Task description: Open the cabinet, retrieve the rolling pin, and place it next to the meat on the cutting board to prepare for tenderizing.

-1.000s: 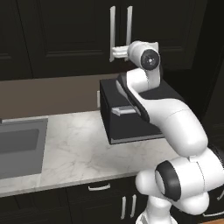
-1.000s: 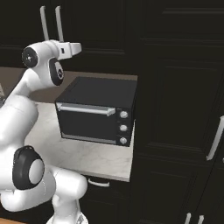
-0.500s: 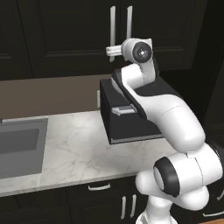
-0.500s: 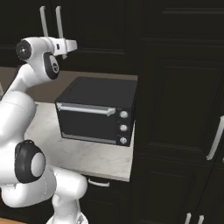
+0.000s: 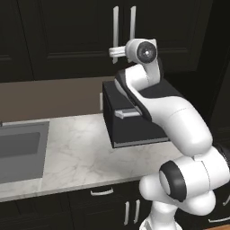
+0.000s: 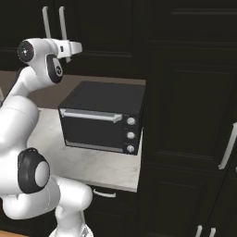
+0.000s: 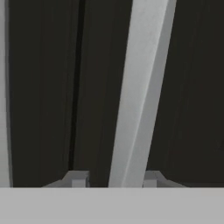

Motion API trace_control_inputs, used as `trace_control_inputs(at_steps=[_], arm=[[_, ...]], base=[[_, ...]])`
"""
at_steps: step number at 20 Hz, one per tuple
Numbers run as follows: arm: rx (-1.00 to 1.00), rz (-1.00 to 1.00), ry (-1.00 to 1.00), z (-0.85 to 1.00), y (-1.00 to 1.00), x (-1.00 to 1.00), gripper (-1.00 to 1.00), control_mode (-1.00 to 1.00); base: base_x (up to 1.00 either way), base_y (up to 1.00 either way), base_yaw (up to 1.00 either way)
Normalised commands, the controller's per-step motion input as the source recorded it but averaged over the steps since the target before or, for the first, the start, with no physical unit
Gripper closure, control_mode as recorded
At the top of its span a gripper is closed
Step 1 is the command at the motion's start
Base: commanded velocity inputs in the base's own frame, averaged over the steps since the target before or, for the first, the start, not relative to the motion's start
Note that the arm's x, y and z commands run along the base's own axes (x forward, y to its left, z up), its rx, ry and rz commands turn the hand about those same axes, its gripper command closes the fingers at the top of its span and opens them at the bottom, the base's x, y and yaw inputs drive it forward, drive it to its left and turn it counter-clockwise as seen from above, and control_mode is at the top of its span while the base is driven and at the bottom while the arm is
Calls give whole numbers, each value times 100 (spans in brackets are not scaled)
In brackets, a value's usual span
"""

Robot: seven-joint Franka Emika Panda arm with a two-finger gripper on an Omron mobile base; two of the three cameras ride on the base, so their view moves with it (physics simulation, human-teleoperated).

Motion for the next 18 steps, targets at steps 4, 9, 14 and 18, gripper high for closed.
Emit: trace_control_inputs(at_steps=[4,9,14,18], arm=[[2,0,-2,0,-28,0,100,-100],[2,0,0,0,-21,4,100,-100],[0,0,3,0,0,6,100,-100],[0,1,-3,0,0,0,100,-100]], base=[[0,0,0],[0,0,0],[0,0,0],[0,0,0]])
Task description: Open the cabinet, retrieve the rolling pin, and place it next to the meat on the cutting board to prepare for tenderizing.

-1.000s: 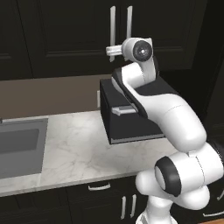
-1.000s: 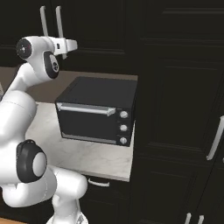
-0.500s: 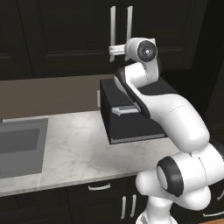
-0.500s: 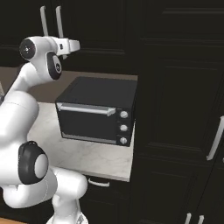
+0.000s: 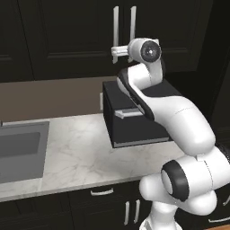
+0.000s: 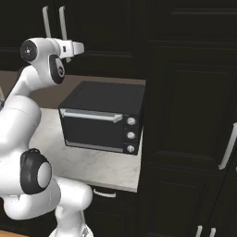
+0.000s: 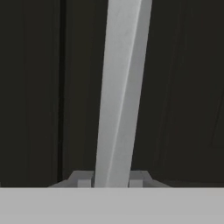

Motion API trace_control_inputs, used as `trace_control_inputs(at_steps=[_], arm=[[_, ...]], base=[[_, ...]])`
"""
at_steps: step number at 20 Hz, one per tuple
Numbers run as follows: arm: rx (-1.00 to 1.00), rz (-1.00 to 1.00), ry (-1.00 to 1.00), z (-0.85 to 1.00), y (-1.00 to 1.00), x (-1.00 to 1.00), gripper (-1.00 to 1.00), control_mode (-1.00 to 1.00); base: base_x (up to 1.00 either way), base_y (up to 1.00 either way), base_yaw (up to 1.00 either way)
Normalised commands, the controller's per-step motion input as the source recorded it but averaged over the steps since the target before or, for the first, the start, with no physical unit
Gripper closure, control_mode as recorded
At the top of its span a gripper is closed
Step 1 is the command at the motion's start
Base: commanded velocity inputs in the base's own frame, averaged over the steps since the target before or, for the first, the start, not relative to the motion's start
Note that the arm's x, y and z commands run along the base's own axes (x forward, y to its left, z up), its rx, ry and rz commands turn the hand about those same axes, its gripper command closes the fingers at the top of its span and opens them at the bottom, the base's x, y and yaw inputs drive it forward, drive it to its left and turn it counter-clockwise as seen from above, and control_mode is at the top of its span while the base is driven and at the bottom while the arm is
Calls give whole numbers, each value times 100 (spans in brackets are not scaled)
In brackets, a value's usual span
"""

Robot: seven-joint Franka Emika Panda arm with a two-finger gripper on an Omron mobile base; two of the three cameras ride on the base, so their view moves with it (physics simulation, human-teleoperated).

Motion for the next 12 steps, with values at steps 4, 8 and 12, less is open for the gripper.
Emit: trace_control_inputs(at_steps=[4,8,12], arm=[[0,3,-14,0,-7,-42,100,-100],[0,5,-14,0,-24,-83,100,-100],[2,9,-8,0,-40,-95,100,-100]], base=[[0,0,0],[0,0,0],[0,0,0]])
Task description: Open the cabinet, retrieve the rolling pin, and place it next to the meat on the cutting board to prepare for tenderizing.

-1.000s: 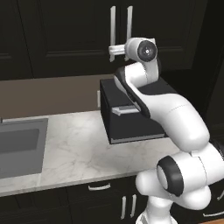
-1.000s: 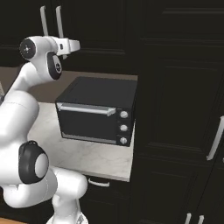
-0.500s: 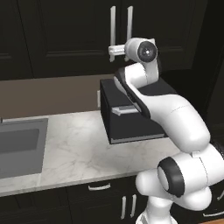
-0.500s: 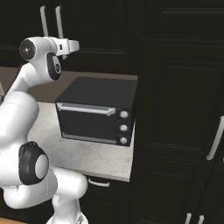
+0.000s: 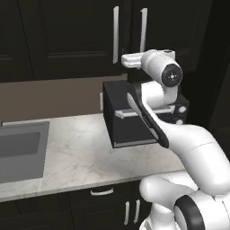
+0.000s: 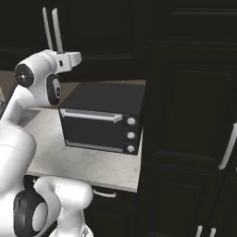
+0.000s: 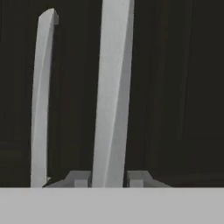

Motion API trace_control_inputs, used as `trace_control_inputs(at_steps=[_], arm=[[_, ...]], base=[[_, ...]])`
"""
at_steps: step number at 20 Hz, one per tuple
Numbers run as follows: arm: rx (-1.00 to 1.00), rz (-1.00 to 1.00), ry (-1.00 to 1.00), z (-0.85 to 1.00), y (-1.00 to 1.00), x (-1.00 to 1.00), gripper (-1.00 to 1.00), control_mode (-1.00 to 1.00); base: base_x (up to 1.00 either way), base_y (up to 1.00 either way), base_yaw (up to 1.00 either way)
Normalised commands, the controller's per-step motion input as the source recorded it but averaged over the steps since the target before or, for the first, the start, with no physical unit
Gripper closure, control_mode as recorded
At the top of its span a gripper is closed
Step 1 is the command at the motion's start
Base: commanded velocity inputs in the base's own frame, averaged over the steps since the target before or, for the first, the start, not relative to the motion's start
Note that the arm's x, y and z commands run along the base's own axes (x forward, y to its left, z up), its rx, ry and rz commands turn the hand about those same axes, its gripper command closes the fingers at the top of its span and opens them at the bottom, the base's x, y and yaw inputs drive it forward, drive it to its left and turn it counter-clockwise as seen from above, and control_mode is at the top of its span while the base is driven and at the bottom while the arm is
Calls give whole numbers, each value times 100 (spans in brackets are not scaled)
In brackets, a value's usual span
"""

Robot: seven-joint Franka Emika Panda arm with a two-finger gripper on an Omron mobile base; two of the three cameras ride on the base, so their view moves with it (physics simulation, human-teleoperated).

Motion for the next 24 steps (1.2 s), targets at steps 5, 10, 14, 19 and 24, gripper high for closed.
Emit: trace_control_inputs(at_steps=[5,10,14,19,24], arm=[[5,17,-2,0,-53,-95,100,-100],[8,30,0,-7,-55,-87,100,-100],[7,32,0,-16,-51,-86,100,-100],[6,24,0,-23,-32,-55,100,-100],[0,2,3,-26,-1,-2,-100,-100]], base=[[0,0,0],[0,0,0],[0,0,0],[0,0,0],[0,0,0]])
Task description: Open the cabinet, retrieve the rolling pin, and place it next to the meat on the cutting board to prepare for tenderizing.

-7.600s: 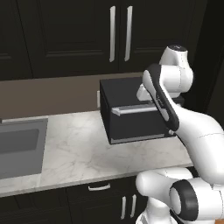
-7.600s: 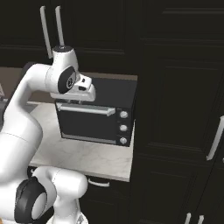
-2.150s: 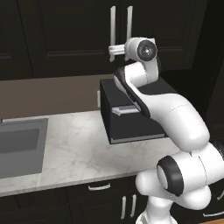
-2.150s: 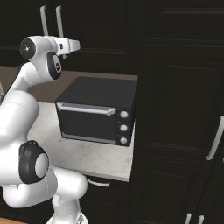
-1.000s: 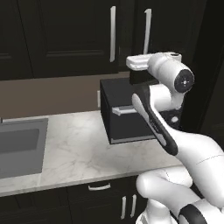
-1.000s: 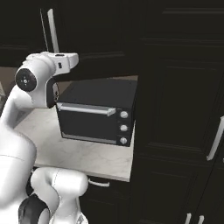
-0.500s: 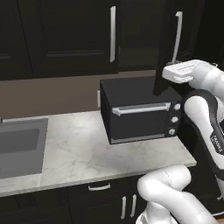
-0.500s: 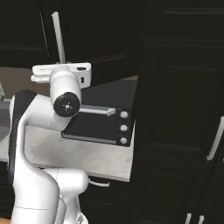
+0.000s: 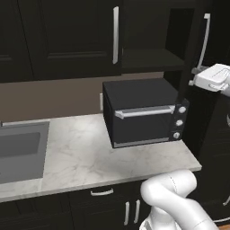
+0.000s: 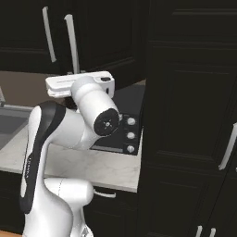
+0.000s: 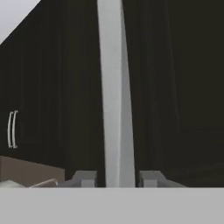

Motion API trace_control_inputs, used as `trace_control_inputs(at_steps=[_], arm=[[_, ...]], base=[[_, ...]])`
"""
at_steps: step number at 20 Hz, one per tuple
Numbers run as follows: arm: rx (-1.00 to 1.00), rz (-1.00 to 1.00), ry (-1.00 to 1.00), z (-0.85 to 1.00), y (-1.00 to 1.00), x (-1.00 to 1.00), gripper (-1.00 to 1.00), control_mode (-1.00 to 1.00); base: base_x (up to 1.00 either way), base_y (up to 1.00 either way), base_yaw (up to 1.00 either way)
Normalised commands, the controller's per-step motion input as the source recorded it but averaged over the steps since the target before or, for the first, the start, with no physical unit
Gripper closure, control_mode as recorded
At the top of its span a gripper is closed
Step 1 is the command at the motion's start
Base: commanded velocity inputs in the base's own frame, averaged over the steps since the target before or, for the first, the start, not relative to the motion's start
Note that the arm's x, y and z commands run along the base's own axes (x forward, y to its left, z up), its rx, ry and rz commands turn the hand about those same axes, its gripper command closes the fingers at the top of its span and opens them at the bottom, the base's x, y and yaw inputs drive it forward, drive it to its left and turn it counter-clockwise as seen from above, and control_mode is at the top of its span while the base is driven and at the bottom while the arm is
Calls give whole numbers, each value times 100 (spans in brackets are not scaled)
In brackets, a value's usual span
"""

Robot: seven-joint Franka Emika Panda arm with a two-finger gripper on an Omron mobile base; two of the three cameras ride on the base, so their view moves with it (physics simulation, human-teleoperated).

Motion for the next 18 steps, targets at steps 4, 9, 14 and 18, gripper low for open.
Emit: trace_control_inputs(at_steps=[4,9,14,18], arm=[[-7,2,-7,-7,20,-47,-100,-100],[-13,3,-11,0,45,-71,-100,-100],[-14,2,-5,0,55,-55,-100,-100],[-17,0,-10,0,54,-68,-100,-100]], base=[[0,0,0],[0,0,0],[0,0,0],[0,0,0]])
